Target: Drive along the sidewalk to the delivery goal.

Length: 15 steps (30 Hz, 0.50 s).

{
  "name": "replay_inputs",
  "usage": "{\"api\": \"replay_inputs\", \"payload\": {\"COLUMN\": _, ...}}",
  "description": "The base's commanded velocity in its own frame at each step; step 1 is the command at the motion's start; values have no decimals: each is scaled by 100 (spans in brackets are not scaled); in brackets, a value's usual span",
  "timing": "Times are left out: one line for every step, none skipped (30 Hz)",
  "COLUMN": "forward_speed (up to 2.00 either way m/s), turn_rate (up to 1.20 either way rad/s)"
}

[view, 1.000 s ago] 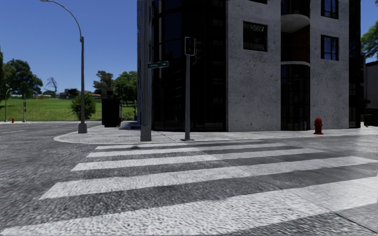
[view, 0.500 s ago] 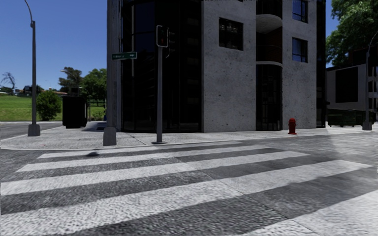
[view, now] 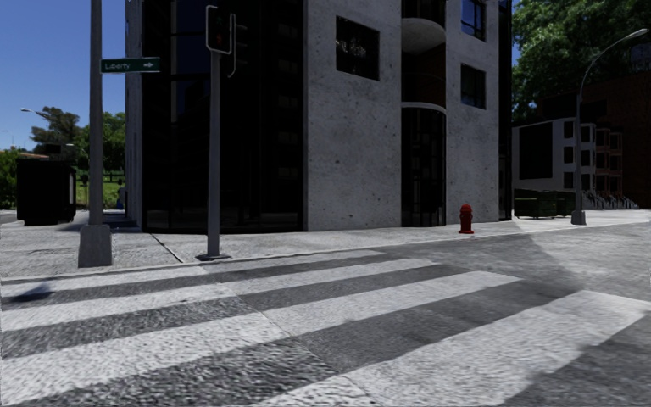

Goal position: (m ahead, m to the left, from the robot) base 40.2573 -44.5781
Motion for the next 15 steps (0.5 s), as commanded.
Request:
{"api": "replay_inputs", "payload": {"forward_speed": 200, "turn_rate": -40}}
{"api": "replay_inputs", "payload": {"forward_speed": 200, "turn_rate": -39}}
{"api": "replay_inputs", "payload": {"forward_speed": 200, "turn_rate": -21}}
{"api": "replay_inputs", "payload": {"forward_speed": 200, "turn_rate": -21}}
{"api": "replay_inputs", "payload": {"forward_speed": 200, "turn_rate": -2}}
{"api": "replay_inputs", "payload": {"forward_speed": 200, "turn_rate": 0}}
{"api": "replay_inputs", "payload": {"forward_speed": 200, "turn_rate": 0}}
{"api": "replay_inputs", "payload": {"forward_speed": 200, "turn_rate": 0}}
{"api": "replay_inputs", "payload": {"forward_speed": 200, "turn_rate": 0}}
{"api": "replay_inputs", "payload": {"forward_speed": 200, "turn_rate": 0}}
{"api": "replay_inputs", "payload": {"forward_speed": 200, "turn_rate": 0}}
{"api": "replay_inputs", "payload": {"forward_speed": 200, "turn_rate": 0}}
{"api": "replay_inputs", "payload": {"forward_speed": 200, "turn_rate": 0}}
{"api": "replay_inputs", "payload": {"forward_speed": 200, "turn_rate": 0}}
{"api": "replay_inputs", "payload": {"forward_speed": 200, "turn_rate": 0}}
